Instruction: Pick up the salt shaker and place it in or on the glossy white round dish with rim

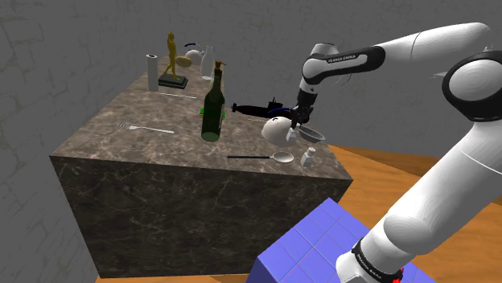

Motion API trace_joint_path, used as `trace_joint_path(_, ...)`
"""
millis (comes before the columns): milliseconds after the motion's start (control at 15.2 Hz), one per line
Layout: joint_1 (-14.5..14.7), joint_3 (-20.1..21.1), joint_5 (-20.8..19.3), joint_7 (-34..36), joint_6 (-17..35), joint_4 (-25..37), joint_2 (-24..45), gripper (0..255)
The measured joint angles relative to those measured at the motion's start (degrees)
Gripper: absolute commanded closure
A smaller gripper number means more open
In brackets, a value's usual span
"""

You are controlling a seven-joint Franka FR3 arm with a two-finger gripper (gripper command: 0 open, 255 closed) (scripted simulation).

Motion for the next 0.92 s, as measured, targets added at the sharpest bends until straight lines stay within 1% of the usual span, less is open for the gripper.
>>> trace_joint_path(528,0.0,0.1,-0.3,0.2,-5.8,4.2,-1.6,255)
trace_joint_path(660,-0.7,-0.8,-0.2,-1.5,-6.7,6.1,-0.6,255)
trace_joint_path(924,-3.1,-3.4,0.7,-6.7,-9.2,12.9,3.8,255)
